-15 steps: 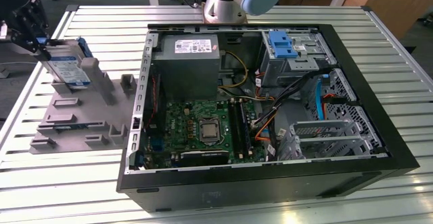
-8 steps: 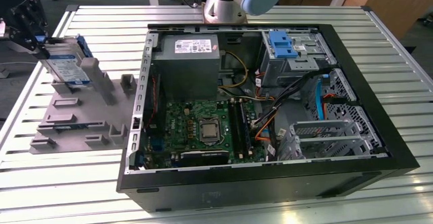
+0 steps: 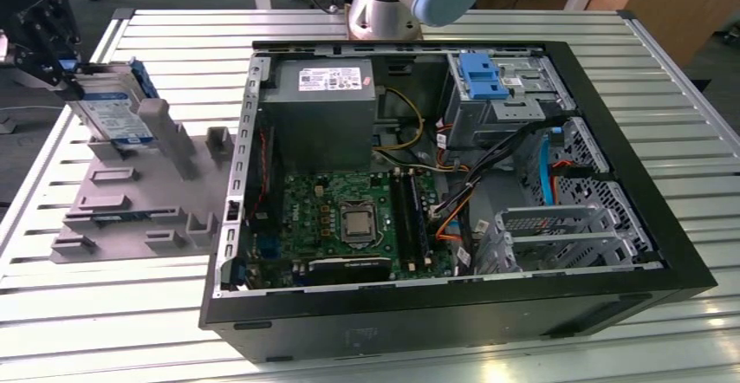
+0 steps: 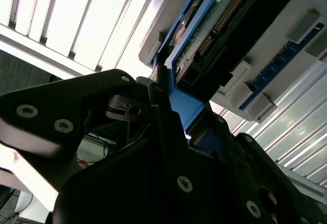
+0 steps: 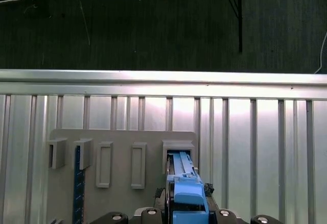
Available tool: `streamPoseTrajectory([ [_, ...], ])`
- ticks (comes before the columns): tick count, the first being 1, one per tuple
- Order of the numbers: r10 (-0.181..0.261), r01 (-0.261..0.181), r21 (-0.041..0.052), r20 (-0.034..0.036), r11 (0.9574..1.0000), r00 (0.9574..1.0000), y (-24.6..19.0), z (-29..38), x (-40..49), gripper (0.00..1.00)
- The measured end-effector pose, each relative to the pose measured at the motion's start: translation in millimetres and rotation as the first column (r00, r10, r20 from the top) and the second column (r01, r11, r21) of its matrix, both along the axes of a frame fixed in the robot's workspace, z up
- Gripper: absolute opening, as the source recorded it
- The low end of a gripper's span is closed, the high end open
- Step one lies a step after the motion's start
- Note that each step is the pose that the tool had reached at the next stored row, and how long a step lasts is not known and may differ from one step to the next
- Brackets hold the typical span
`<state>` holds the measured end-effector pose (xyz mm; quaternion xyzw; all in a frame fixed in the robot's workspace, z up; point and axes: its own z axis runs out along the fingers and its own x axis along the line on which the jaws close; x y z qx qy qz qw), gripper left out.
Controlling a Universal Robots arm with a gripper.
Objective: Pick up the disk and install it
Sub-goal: 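Pick up the disk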
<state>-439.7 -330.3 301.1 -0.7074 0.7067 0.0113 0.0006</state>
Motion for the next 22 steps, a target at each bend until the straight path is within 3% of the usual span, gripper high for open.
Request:
streamPoseTrajectory([
  [22, 0.0, 0.0, -0.0001, -0.0001, 1.0, 1.0, 0.0, 7.2, 0.0, 0.36],
])
